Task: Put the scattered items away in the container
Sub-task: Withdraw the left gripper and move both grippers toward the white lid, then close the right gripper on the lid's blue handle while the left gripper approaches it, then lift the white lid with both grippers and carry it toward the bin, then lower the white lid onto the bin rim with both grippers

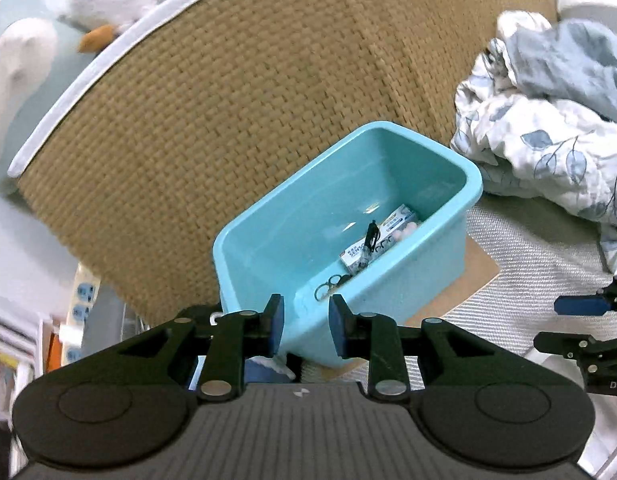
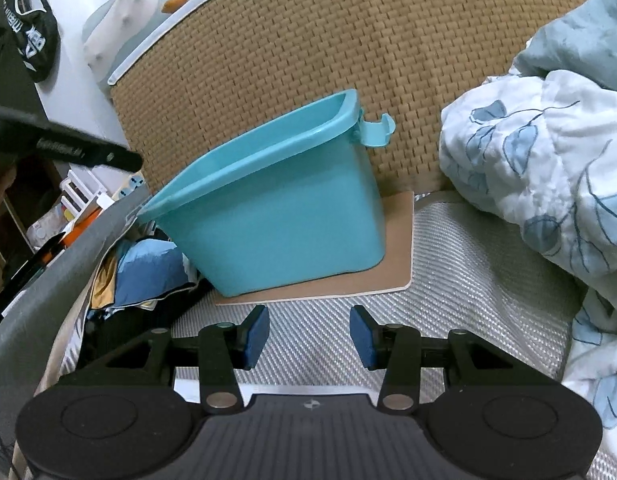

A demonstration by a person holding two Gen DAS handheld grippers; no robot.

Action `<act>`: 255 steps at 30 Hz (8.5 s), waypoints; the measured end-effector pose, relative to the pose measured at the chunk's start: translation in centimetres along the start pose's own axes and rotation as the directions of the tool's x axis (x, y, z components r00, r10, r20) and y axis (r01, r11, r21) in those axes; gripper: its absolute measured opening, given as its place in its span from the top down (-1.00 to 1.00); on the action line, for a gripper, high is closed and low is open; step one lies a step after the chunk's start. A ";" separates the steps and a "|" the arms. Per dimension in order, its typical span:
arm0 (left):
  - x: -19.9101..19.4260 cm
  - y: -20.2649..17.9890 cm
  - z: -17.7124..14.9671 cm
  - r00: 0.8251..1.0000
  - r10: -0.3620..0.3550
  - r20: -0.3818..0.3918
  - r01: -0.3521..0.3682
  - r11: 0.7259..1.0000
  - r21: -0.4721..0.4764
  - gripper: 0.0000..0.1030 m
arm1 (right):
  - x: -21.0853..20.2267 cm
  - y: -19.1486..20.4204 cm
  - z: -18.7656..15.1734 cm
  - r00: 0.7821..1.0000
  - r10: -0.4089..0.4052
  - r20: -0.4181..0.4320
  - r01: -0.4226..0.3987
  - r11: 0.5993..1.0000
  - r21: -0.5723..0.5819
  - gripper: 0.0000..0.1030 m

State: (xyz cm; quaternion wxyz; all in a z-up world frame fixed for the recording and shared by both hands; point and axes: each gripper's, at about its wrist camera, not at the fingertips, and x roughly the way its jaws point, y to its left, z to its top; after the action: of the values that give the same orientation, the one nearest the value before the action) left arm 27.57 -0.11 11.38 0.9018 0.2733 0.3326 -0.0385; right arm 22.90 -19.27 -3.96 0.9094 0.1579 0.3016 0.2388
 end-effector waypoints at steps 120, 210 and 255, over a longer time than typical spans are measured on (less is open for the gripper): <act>-2.0 -6.9 -24.5 0.980 -0.155 0.124 0.197 0.833 -0.517 -0.98 | -4.6 4.5 -11.4 0.983 -0.184 0.001 0.180 0.963 -0.200 -0.71; 9.3 5.6 -3.8 0.969 -0.040 0.245 0.166 0.836 -0.523 -0.98 | 8.7 3.9 12.3 0.969 -0.199 0.147 0.224 0.957 -0.186 -0.71; -2.0 3.5 -7.9 0.956 0.087 0.280 0.079 0.844 -0.530 -1.00 | -0.4 5.9 9.4 0.961 -0.157 0.228 0.216 0.940 -0.263 -0.73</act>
State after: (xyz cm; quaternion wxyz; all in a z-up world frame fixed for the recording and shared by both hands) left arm 22.35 6.73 9.27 0.9812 0.0028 0.1919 0.0177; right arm 26.47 -15.89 6.02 0.9673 0.0192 0.1827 0.1749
